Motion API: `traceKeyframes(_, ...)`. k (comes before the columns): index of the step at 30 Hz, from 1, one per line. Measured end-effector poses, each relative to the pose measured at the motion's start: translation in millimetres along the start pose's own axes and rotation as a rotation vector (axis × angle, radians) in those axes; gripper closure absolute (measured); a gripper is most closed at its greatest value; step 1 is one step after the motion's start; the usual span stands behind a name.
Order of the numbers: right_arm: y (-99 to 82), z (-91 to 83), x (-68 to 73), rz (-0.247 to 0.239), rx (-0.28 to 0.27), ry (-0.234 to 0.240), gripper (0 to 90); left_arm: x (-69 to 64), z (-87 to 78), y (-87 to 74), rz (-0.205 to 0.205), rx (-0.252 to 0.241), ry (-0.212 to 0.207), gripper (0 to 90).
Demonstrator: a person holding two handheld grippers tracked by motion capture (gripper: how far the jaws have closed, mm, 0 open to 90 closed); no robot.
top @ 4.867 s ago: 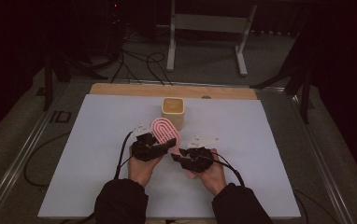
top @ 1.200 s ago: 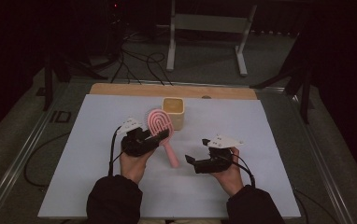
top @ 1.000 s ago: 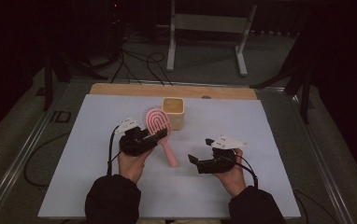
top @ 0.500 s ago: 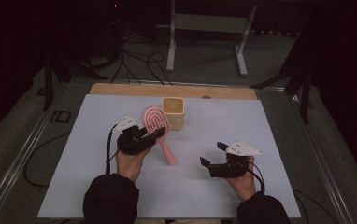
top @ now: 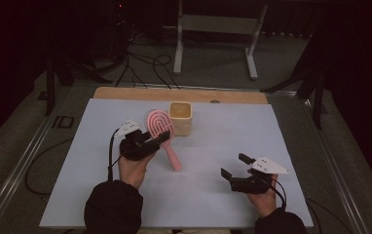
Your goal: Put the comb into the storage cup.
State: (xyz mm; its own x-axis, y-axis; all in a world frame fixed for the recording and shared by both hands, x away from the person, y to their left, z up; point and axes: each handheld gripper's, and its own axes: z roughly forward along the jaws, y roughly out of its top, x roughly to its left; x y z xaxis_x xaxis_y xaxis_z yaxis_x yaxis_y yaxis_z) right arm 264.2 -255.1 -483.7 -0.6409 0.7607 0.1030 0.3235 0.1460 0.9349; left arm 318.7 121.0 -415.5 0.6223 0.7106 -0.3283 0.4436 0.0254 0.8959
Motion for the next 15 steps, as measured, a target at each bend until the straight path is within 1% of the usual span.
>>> traceKeyframes(5, -2.7, -4.4, -2.9, -0.011, -0.028, -0.024, 8.7, 1.1, -0.1, 0.3, -0.002, -0.005, -0.001, 64.8)
traceKeyframes(10, -6.4, -3.7, -5.9, -0.003, -0.023, -0.046, 8.8, 3.2, 1.9, 0.1, -0.006, -0.003, -0.001, 64.9)
traceKeyframes(13, -7.6, -3.6, -7.9, 0.000, -0.026, -0.050, 8.8, 3.8, 2.0, 0.4, -0.009, -0.005, -0.001, 64.9)
traceKeyframes(14, -8.9, -3.1, -9.4, 0.005, -0.023, -0.061, 8.8, 4.4, 1.6, 1.0, -0.008, -0.007, 0.000, 64.9)
traceKeyframes(15, -9.3, -3.4, -10.2, 0.009, -0.021, -0.063, 8.8, 4.5, 1.5, 1.4, -0.008, -0.008, 0.001, 64.8)
